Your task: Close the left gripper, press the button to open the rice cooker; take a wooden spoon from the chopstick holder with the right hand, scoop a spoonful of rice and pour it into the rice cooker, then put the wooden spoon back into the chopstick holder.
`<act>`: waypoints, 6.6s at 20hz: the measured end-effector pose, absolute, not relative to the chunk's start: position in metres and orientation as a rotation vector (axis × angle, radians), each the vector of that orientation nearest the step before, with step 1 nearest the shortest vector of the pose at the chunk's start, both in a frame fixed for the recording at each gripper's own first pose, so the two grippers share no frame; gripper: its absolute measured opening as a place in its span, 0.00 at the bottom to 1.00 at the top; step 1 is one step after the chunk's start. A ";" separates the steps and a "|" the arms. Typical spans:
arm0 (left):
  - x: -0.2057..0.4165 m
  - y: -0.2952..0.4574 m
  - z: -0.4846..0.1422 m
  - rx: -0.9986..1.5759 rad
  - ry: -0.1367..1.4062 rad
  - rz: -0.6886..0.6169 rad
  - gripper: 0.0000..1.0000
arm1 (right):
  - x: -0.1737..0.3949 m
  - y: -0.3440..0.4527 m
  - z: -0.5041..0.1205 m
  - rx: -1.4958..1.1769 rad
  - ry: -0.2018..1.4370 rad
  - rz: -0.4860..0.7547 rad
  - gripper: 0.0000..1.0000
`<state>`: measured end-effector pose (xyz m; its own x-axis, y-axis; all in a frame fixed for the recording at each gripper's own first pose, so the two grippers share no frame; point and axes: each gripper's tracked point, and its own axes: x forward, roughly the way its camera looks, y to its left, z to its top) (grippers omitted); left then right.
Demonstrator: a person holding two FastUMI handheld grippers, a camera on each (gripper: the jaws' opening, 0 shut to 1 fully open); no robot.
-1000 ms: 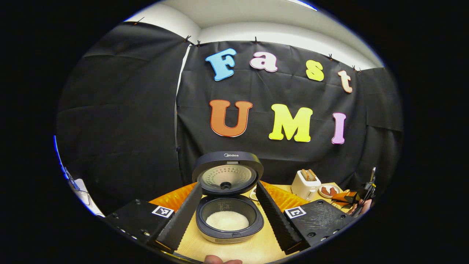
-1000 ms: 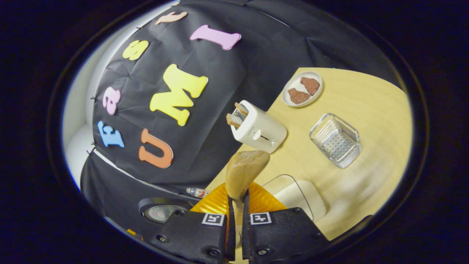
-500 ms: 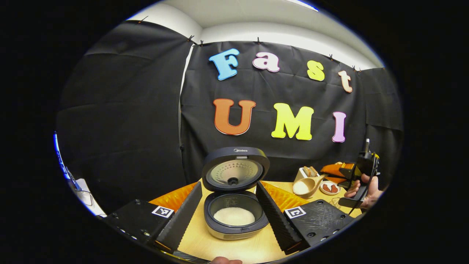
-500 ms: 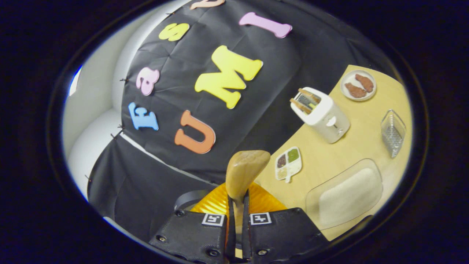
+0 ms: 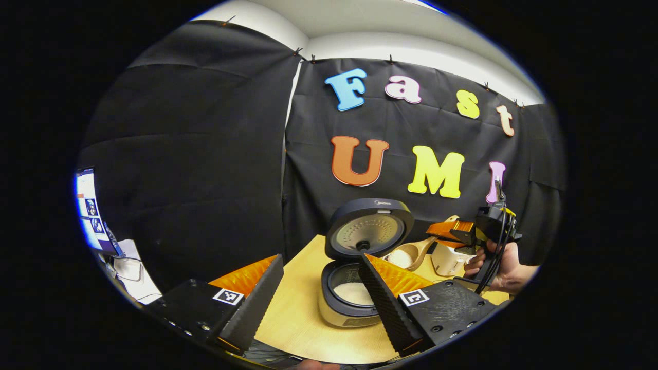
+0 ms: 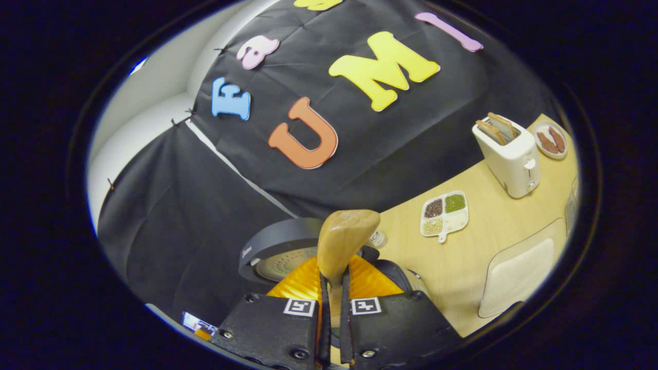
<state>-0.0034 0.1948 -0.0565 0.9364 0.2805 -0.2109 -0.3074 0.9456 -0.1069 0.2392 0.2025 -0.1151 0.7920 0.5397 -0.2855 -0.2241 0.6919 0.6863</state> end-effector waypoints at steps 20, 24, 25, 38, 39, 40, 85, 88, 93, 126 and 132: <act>-0.024 0.232 -0.081 -0.222 0.204 0.336 0.95 | 0.215 0.292 -0.119 -0.322 0.180 0.587 0.12; -0.026 0.229 -0.082 -0.178 0.195 0.325 0.95 | 0.208 0.293 -0.112 -0.406 0.129 0.593 0.12; -0.026 0.226 -0.081 -0.176 0.194 0.322 0.95 | 0.207 0.292 -0.110 -0.405 0.128 0.595 0.12; -0.024 0.194 -0.058 -0.130 0.148 0.206 0.95 | 0.183 0.231 -0.069 -0.063 0.229 0.529 0.12; -0.018 0.186 -0.052 -0.130 0.138 0.194 0.95 | 0.180 0.224 -0.065 -0.019 0.235 0.532 0.12; -0.014 0.179 -0.049 -0.124 0.129 0.180 0.95 | 0.176 0.214 -0.061 0.028 0.241 0.529 0.12; 0.153 0.020 -0.020 -0.067 0.236 0.175 0.95 | 0.244 -0.255 -0.296 0.277 0.455 -0.097 0.21; 0.151 0.029 -0.011 -0.068 0.211 0.182 0.95 | 0.234 -0.263 -0.279 0.230 0.412 -0.127 0.48; 0.153 0.039 0.007 -0.080 0.158 0.170 0.94 | 0.213 -0.285 -0.236 0.174 0.353 -0.224 0.77; 0.246 0.132 -0.041 -0.082 0.363 0.200 0.96 | 0.050 -0.279 -0.099 0.000 0.228 -0.393 0.99; 0.204 0.113 -0.065 -0.096 0.412 0.172 0.97 | 0.074 -0.231 -0.076 0.049 0.199 -0.261 0.99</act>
<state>0.2041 0.1132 -0.0646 0.9020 0.1462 -0.4062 -0.1851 0.9810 -0.0580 0.0740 -0.2313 -0.0759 0.9467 -0.2513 -0.2018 0.2610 0.9651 0.0228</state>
